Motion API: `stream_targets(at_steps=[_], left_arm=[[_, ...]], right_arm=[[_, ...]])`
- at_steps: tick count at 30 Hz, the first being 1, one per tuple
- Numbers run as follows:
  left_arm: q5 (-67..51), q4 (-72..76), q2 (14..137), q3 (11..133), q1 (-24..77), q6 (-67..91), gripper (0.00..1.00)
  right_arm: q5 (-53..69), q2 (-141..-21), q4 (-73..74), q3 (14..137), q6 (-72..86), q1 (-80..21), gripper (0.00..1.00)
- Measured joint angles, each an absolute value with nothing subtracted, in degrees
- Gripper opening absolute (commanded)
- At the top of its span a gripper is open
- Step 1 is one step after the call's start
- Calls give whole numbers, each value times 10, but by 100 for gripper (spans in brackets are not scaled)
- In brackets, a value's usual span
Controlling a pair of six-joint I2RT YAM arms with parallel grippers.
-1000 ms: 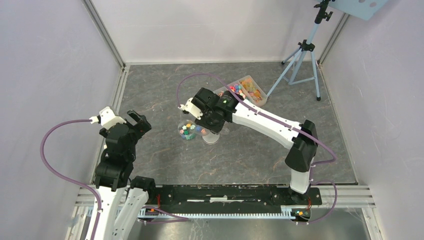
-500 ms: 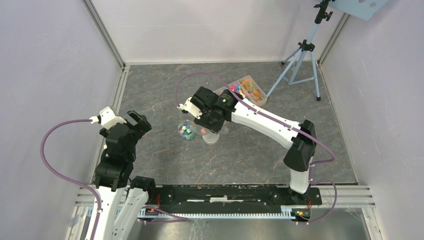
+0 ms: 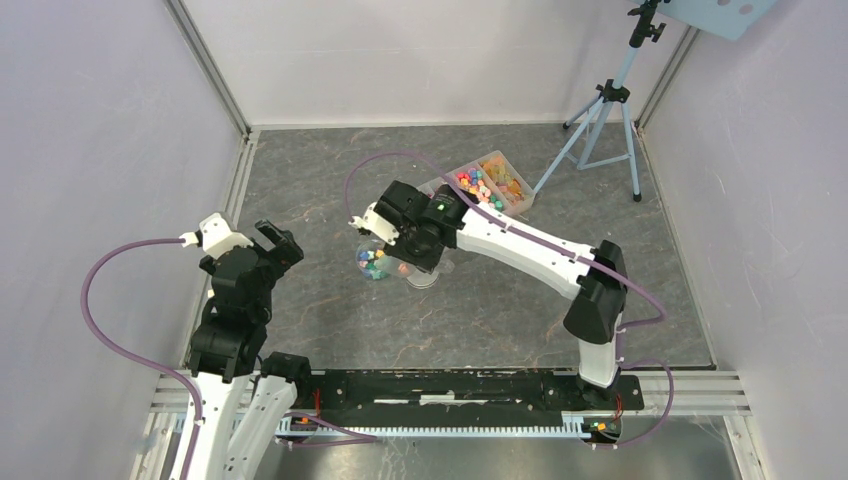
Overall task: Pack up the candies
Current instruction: Place the fake candies in the packing bottle.
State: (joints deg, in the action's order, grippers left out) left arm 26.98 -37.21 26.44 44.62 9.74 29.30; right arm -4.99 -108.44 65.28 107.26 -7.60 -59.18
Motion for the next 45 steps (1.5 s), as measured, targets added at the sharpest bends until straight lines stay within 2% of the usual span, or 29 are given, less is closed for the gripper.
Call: stream_targets(at_steps=[33,45], left_arm=[[279,-376,259,446,101,293,100],[280,-376,259,446,101,293,100]], right_arm=[[-67,-1102,663,1115,-74,-596,0],[-68,-1104,665,1087,-74,-596,0]])
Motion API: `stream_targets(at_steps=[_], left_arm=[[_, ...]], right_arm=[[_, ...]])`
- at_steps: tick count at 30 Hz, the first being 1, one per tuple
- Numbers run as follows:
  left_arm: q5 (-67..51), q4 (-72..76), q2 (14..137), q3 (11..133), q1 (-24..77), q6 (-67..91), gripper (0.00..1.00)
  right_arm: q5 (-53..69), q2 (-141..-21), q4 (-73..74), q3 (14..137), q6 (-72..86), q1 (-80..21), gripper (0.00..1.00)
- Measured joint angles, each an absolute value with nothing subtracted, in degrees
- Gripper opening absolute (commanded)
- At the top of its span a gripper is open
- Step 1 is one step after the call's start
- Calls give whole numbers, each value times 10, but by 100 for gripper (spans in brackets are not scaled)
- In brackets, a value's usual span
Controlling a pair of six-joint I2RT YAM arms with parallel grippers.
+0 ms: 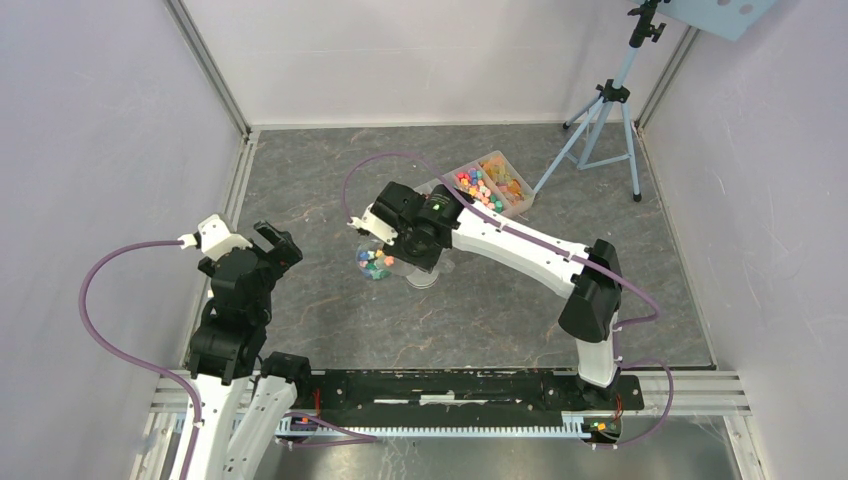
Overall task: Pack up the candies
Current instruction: Place the fake candies in the packing bottle.
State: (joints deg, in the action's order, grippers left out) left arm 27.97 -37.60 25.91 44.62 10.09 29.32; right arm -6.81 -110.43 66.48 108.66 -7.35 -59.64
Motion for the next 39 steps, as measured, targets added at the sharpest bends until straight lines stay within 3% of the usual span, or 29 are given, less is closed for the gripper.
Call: stream_targets(at_steps=[39], left_arm=[[280,-376,259,446,102,293,100]], right_arm=[[-72,-1105,670,1096,-73,-596,0]])
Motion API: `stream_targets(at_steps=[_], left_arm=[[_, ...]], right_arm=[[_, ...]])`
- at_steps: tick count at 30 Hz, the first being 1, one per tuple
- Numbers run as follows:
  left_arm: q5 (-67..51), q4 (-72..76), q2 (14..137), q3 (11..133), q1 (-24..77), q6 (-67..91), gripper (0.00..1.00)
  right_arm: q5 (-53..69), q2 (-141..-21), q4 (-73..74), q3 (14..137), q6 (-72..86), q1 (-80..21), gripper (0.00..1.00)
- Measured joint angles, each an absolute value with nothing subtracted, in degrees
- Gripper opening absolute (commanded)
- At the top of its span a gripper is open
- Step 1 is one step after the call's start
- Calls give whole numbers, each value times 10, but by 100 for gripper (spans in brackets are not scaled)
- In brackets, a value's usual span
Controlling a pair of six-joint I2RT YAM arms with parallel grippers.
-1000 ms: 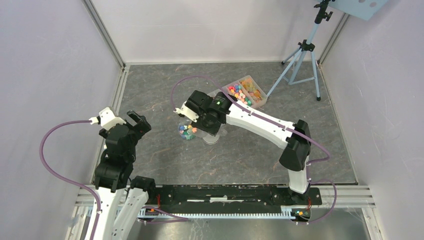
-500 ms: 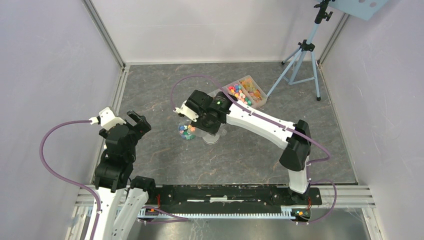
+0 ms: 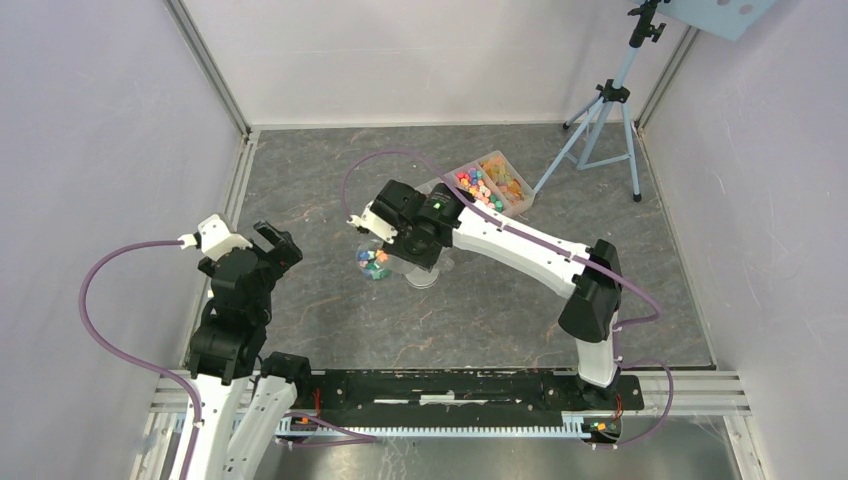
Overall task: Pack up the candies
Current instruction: Place the fake candies in the packing bottle.
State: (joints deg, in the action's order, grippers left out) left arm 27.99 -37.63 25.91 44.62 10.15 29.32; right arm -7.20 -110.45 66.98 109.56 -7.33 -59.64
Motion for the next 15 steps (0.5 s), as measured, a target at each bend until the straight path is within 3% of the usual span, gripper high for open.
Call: stream_targets(at_steps=[15], left_arm=[[282,-376,259,446,103,293,100]], right_arm=[[-79,-1105,665,1080,-74,-596,0]])
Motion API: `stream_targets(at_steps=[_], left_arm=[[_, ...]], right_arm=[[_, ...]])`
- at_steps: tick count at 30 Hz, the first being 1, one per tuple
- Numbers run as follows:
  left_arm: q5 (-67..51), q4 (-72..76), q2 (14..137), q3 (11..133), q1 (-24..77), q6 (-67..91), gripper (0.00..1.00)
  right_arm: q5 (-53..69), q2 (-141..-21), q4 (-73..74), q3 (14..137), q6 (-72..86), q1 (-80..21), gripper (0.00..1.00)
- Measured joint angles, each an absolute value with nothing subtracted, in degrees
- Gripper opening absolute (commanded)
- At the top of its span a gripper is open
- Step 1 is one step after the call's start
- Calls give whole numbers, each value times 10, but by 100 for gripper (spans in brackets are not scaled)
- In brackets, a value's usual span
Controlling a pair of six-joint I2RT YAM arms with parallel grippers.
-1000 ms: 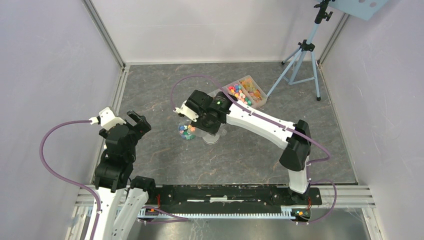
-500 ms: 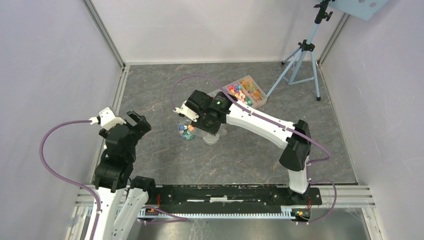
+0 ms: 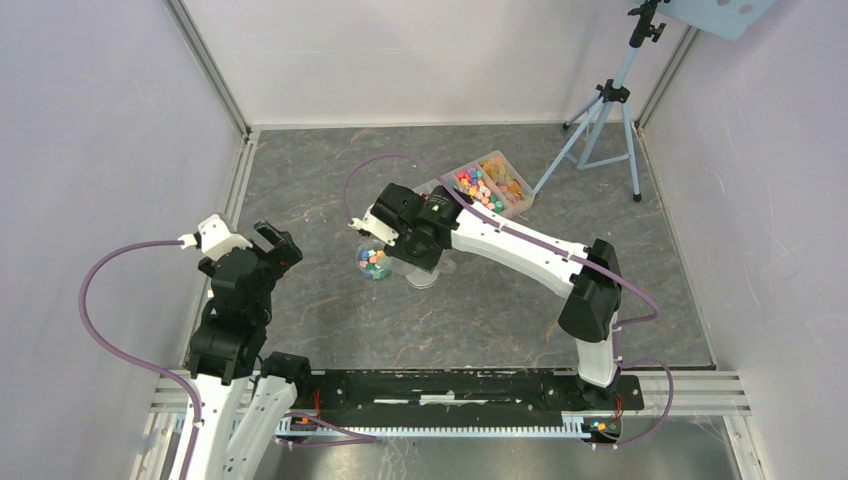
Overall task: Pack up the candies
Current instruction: Place the fake candies in the packing bottle.
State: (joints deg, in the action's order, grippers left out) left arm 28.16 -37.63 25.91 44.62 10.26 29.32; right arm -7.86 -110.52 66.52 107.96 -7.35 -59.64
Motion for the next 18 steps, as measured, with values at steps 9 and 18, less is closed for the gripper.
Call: stream_targets(at_steps=[9,18], left_arm=[[282,-376,259,446,103,293,100],[240,-365,261,445,107,293,100]], right_arm=[[-90,-1104,665,1090,-73,-596,0],[-85,-1025,638,1039,-78,-519,0]])
